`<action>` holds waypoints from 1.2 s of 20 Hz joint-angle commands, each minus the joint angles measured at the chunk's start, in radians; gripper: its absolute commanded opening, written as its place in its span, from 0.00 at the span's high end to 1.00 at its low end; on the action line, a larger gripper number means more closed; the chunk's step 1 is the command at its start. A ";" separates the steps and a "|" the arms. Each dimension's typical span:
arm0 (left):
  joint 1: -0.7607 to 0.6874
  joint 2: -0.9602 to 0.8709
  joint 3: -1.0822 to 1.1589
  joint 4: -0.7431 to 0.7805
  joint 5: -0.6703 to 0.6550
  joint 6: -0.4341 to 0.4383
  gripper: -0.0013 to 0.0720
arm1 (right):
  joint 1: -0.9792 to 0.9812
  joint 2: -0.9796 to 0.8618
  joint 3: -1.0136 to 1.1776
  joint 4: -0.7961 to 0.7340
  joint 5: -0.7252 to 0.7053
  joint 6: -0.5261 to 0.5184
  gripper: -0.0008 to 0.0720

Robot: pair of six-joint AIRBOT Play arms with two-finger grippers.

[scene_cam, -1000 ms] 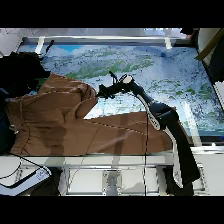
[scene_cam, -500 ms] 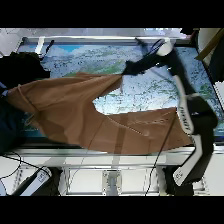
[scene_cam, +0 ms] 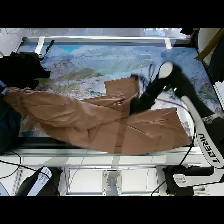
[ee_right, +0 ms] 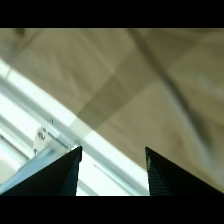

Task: Fold the clothes and pants, and hang the long-sleeved shirts on hangers.

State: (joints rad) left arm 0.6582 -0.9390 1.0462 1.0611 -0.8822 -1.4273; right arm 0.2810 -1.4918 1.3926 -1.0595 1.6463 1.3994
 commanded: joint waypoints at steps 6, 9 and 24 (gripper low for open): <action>0.053 0.044 0.001 0.030 0.010 0.000 0.95 | -0.122 -0.029 -0.006 -0.085 -0.684 0.049 0.46; 0.053 0.044 0.001 0.030 0.010 0.000 0.95 | -0.239 -0.247 0.187 0.180 -0.587 0.047 0.46; 0.053 0.045 0.000 0.031 0.006 0.004 0.95 | -0.293 -0.595 0.435 0.206 -0.600 0.119 0.46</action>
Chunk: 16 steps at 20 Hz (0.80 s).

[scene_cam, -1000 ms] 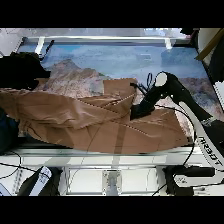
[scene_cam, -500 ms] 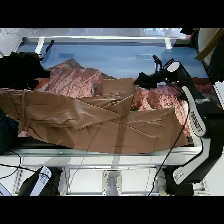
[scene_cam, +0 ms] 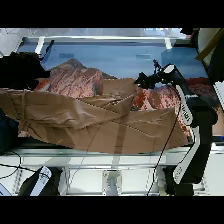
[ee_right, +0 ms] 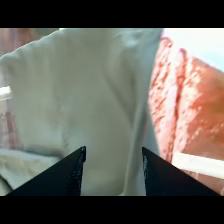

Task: Fold the clothes and pants, and hang the long-sleeved shirts on hangers.

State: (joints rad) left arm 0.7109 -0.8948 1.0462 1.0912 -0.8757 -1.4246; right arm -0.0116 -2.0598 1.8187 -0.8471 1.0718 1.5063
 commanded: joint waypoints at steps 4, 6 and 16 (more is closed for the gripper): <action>0.001 0.000 0.000 0.000 0.000 0.001 0.95 | 0.008 -0.050 0.008 0.003 -0.023 0.001 0.46; 0.001 0.000 0.000 0.000 0.000 0.001 0.95 | 0.018 -0.050 0.008 0.007 -0.045 -0.017 0.62; 0.001 0.001 0.000 0.000 0.008 0.000 0.95 | -0.065 0.063 0.278 -0.045 0.063 -0.029 0.96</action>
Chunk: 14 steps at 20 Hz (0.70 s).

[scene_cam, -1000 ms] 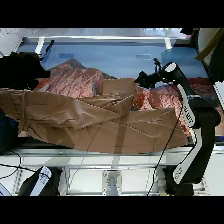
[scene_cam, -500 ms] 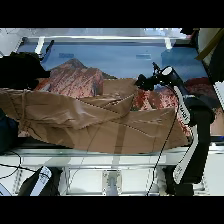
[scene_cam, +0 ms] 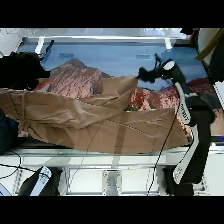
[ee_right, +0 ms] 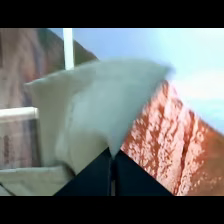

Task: Fold the clothes and pants, and hang the long-sleeved shirts on hangers.

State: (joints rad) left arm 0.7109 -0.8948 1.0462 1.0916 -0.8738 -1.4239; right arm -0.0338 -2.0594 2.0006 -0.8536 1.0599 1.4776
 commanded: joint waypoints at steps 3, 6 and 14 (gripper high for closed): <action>0.000 0.000 0.000 -0.004 0.006 -0.001 0.95 | -0.124 0.245 0.096 -0.223 0.210 0.000 0.96; -0.004 -0.008 0.000 -0.036 0.006 0.000 0.95 | -0.178 0.395 -0.029 -0.463 0.369 -0.006 0.96; -0.226 -0.225 -0.002 0.014 0.065 -0.002 0.95 | -0.209 0.586 -0.923 -0.372 0.211 -0.106 0.96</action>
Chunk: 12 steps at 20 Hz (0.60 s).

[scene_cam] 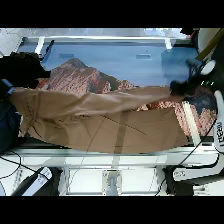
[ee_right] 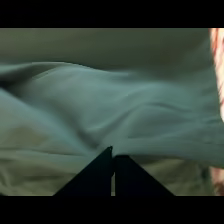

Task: Fold the clothes and pants, and hang the long-sleeved shirts on hangers.

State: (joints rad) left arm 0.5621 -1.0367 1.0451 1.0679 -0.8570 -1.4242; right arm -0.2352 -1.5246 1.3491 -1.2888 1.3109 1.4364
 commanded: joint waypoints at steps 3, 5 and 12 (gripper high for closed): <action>-0.080 -0.126 0.000 0.050 0.175 -0.090 0.95 | -0.007 0.077 -0.369 0.120 0.027 -0.141 0.75; -0.078 -0.126 0.001 0.050 0.202 -0.098 0.95 | -0.008 0.118 -0.336 0.132 0.031 -0.140 0.40; -0.079 -0.127 0.001 0.049 0.187 -0.095 0.95 | -0.008 0.175 -0.019 0.008 -0.330 -0.029 0.41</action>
State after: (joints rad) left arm 0.4847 -1.1603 1.0451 1.1149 -0.6796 -1.5135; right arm -0.2436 -1.3521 1.2400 -1.2385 1.1946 1.3460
